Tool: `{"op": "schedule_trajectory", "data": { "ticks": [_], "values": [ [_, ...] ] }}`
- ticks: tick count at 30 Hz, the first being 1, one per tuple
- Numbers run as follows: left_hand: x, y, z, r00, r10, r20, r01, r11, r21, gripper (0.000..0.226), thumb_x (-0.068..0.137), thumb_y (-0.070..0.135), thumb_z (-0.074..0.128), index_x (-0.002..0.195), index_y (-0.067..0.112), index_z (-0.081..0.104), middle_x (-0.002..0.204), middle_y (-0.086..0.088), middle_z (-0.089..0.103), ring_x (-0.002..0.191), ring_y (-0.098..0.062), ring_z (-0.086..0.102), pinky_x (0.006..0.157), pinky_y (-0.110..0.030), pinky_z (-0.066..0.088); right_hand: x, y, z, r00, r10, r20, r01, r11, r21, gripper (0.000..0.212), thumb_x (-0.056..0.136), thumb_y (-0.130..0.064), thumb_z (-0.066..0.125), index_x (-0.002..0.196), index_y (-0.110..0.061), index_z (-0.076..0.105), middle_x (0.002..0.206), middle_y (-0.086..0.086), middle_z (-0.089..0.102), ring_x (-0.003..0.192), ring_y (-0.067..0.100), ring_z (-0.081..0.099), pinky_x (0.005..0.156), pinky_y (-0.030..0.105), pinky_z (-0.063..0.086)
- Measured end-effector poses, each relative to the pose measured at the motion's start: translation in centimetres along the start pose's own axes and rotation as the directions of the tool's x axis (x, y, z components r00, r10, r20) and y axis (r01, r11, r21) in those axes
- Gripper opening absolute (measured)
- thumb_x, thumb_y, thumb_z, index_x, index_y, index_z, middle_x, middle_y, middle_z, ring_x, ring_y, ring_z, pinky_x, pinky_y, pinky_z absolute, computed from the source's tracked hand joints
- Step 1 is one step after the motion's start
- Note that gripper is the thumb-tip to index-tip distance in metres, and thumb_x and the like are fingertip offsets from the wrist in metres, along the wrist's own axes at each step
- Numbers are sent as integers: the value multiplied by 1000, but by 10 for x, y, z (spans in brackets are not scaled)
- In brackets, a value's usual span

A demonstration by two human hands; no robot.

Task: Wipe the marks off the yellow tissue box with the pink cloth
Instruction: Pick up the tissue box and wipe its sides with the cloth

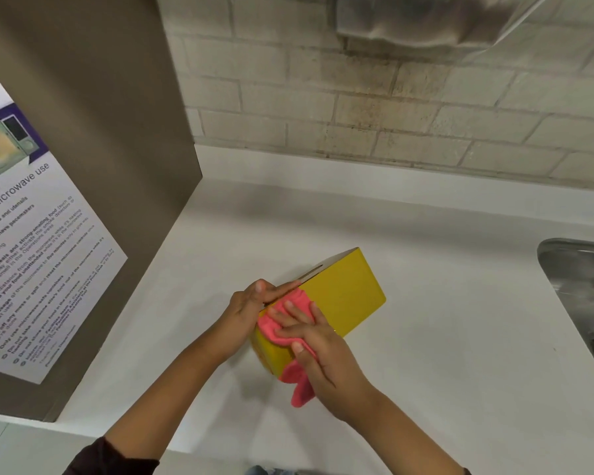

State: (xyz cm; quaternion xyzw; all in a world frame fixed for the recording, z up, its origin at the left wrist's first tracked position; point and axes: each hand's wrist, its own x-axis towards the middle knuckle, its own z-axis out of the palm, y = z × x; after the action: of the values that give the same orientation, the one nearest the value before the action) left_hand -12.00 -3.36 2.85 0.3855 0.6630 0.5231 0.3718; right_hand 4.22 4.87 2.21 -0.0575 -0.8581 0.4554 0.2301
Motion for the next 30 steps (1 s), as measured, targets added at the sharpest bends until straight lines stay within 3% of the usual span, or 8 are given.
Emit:
{"op": "schedule_trajectory", "data": {
  "ticks": [2, 5, 9, 14, 19, 24, 30],
  "values": [
    [-1, 1, 1, 1000, -2, 3, 2, 1000, -6, 80, 66, 90, 15, 112, 47, 63, 92, 16, 58, 93, 5, 58, 81, -2, 40, -8, 4, -8, 998, 47, -37, -45, 997, 63, 35, 100, -20, 34, 122, -22, 61, 140, -13, 52, 140, 11, 33, 119, 28, 9],
    [-3, 3, 2, 1000, -21, -1, 21, 1000, 4, 77, 63, 92, 14, 108, 52, 62, 98, 4, 56, 93, 5, 58, 80, -5, 43, -9, 5, -6, 962, 155, -227, -133, 985, 107, 37, 99, -15, 35, 124, -30, 58, 139, -22, 50, 141, 7, 28, 118, 23, 6],
    [-4, 6, 2, 998, -61, -18, 60, 998, -11, 98, 54, 97, 13, 105, 33, 68, 101, 6, 58, 99, -3, 58, 83, -10, 45, 5, -7, 16, 943, 143, -302, -155, 988, -17, 41, 98, -18, 32, 136, -26, 46, 148, -13, 38, 145, 8, 17, 119, 27, 0],
    [-4, 15, 1, 995, -92, 30, 94, 991, -95, 85, 49, 99, 18, 84, 40, 68, 93, 5, 60, 91, 2, 61, 79, -8, 45, 8, -15, 19, 992, 2, -125, -23, 986, -166, 42, 100, -21, 30, 140, -25, 42, 150, -10, 37, 146, 12, 18, 119, 32, 1],
    [-2, 18, -5, 990, -78, 121, 91, 990, -111, 90, 50, 98, 14, 104, 48, 67, 101, 7, 62, 109, -8, 58, 97, -21, 39, 6, -16, 19, 999, -44, -4, 43, 983, -178, 38, 101, -21, 32, 134, -19, 51, 146, -6, 44, 145, 10, 20, 119, 30, 2],
    [-2, 25, -10, 979, -51, 197, 68, 994, -82, 82, 61, 92, 10, 113, 51, 60, 111, 23, 67, 114, 6, 54, 90, 0, 35, 4, -10, 7, 984, -79, 161, 108, 977, -183, 35, 100, -20, 33, 125, -17, 58, 145, -8, 45, 144, 6, 22, 119, 30, 4],
    [4, 24, -13, 983, -100, 155, 106, 994, -33, 86, 52, 97, 18, 112, 50, 58, 108, 33, 64, 110, 17, 51, 90, 1, 34, -25, -5, 6, 953, -111, 281, 160, 974, -160, 30, 99, -15, 38, 121, -17, 59, 133, -6, 59, 140, 4, 30, 119, 30, 8]
  ]
}}
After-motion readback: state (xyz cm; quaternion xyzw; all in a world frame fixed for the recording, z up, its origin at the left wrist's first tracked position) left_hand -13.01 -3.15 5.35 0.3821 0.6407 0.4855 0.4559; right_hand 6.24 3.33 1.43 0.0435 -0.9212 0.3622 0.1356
